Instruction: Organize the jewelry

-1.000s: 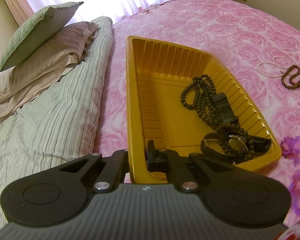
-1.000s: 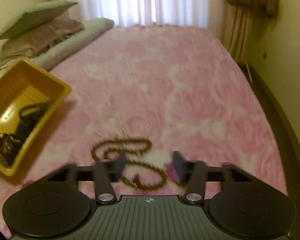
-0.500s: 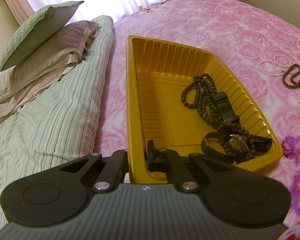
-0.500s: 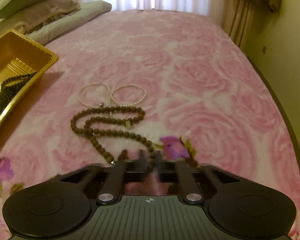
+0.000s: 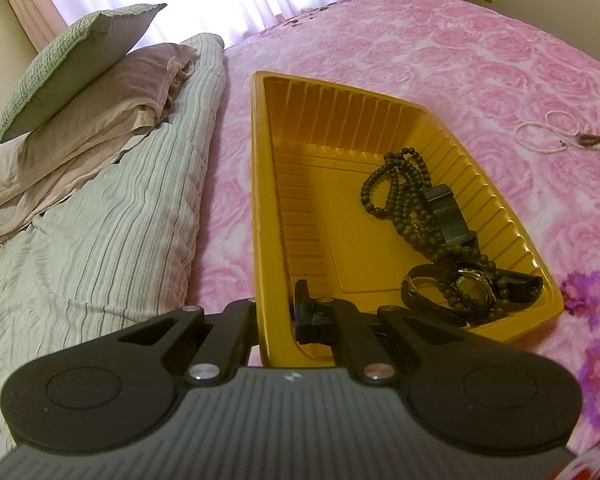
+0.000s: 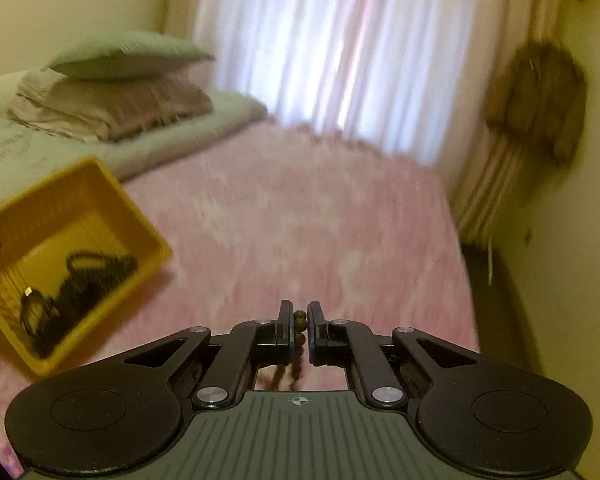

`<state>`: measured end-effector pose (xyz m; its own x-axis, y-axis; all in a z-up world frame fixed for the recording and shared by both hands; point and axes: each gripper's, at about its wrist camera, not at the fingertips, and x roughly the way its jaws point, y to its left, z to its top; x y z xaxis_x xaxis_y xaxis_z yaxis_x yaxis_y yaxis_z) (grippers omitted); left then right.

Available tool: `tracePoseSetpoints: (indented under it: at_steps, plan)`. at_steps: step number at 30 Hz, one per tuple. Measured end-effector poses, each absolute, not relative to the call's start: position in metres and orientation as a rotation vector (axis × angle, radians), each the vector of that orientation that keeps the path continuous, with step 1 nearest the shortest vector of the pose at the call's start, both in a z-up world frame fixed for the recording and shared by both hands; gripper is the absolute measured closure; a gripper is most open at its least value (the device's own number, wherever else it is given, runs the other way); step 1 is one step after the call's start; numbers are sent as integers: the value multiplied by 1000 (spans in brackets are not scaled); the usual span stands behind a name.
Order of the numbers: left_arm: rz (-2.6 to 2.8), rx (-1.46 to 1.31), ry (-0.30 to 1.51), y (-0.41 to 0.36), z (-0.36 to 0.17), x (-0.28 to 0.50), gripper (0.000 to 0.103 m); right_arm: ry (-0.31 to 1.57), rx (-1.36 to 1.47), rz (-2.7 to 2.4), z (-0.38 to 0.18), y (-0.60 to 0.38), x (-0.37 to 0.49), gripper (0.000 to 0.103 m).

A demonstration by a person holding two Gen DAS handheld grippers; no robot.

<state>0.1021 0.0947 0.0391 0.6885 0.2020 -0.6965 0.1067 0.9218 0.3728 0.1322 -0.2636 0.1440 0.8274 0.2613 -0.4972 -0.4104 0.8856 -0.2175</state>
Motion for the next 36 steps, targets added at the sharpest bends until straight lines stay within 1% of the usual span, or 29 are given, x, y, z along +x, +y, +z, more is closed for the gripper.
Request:
tracePoseSetpoints:
  at_steps: [8,15,21,28,36]
  plan:
    - [53,403,810,95,39,101,100,347,-412,397,205,-242,135,97]
    - [52,401,809,95,39,100,100,294,-458,475,224,-210,141,97]
    - [52,400,809,95,39,100,100,265,-503,574,226,-167,144,97]
    - [48,394,808,95,39,100,100,281,-539,701,219,-116,154,97]
    - [44,391,806,97,39,100,100,322,-563,833,191,-61,165,97]
